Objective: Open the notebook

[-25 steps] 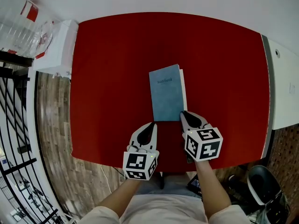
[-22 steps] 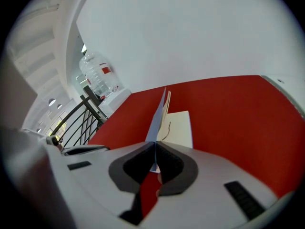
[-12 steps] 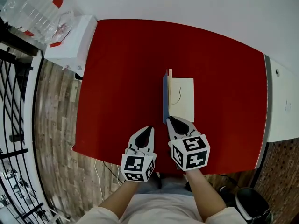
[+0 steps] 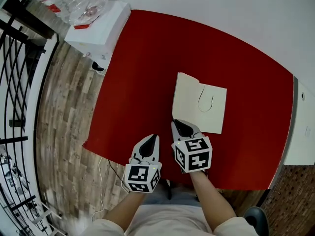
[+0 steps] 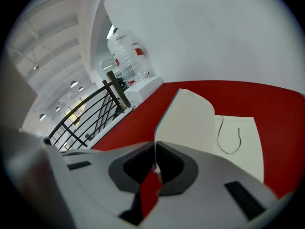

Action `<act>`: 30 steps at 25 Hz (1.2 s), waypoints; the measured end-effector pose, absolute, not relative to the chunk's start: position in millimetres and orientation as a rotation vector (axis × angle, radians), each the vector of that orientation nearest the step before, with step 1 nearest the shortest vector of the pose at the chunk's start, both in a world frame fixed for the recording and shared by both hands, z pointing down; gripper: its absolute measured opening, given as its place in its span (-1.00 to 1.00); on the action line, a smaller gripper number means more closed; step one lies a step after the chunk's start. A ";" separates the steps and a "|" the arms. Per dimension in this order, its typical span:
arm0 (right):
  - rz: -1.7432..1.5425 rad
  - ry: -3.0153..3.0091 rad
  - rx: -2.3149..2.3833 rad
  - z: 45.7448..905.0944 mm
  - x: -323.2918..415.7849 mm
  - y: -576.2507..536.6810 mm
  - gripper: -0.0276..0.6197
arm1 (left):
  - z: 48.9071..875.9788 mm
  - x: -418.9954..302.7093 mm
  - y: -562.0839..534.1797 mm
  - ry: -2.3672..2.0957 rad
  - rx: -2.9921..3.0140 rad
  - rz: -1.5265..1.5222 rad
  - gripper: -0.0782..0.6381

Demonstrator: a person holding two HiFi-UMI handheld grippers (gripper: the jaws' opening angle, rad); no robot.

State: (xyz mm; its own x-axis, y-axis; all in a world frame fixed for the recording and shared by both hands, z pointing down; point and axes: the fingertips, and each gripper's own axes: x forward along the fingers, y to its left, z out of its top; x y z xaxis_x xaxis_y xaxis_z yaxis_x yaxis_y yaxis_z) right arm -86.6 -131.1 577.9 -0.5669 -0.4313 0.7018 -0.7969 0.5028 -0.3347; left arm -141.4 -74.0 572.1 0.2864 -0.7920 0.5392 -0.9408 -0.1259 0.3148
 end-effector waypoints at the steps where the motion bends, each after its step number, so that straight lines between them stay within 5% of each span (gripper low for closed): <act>1: 0.881 -2.199 0.997 583.3 -92.2 -131.1 -0.86 | 574.0 -146.9 -72.8 -1.552 1.949 0.321 -0.76; 30: 0.955 -2.060 1.015 670.9 -139.1 -129.9 -0.77 | 619.1 -198.9 -62.6 -1.531 1.872 0.342 -0.76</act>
State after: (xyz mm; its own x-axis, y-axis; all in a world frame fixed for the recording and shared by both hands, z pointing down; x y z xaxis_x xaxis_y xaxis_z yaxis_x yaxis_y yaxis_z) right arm -139.1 -129.9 670.9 -0.4949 -0.3727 0.7850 -0.8398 0.4372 -0.3219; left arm -198.9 -62.6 619.1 0.2720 -0.7578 0.5930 -0.9382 -0.0718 0.3386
